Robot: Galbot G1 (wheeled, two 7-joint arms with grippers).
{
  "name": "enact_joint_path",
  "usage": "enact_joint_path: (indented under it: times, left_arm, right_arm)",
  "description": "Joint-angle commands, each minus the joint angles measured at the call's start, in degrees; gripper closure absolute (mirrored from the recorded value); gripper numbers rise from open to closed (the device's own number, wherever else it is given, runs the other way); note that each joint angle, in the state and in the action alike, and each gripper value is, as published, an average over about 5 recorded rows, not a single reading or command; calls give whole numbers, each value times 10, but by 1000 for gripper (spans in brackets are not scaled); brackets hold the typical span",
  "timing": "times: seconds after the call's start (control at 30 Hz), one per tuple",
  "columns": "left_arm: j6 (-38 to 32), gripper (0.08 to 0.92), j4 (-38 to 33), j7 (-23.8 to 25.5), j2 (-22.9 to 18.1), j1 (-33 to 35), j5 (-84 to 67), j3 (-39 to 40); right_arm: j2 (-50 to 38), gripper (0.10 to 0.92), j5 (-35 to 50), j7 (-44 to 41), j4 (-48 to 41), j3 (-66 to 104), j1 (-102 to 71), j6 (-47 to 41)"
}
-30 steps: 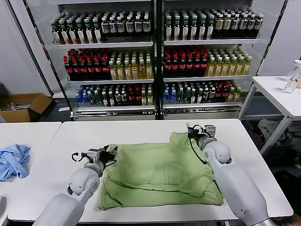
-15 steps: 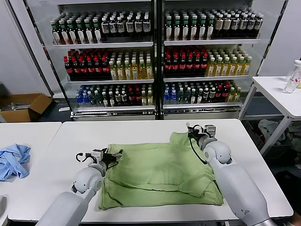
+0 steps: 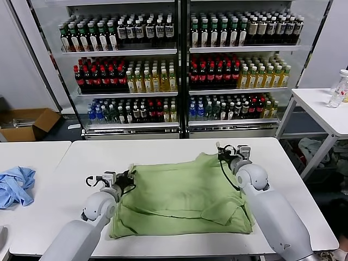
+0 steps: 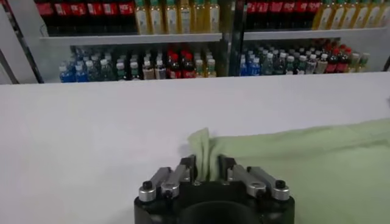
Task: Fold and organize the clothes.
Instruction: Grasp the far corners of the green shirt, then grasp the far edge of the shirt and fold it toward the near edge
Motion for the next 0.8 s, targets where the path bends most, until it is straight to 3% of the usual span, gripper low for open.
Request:
enact_joint_path:
  times: [0.03, 0.23, 0.6, 0.8]
  left_arm:
    - [-42, 825, -117, 8, 10, 62, -40, -27]
    - [-62, 915, -196, 11, 19, 113, -40, -41]
    - [-69, 916, -275, 3, 38, 193, -10, -80]
    - [-64, 915, -292, -6, 41, 245, 12, -97]
  right_arm:
    - [-16, 919, 16, 0, 67, 13, -24, 0]
    - [-48, 919, 33, 5, 156, 40, -64, -2]
    - [-91, 919, 27, 13, 315, 133, -227, -9]
    - [-85, 919, 21, 16, 356, 205, -320, -18]
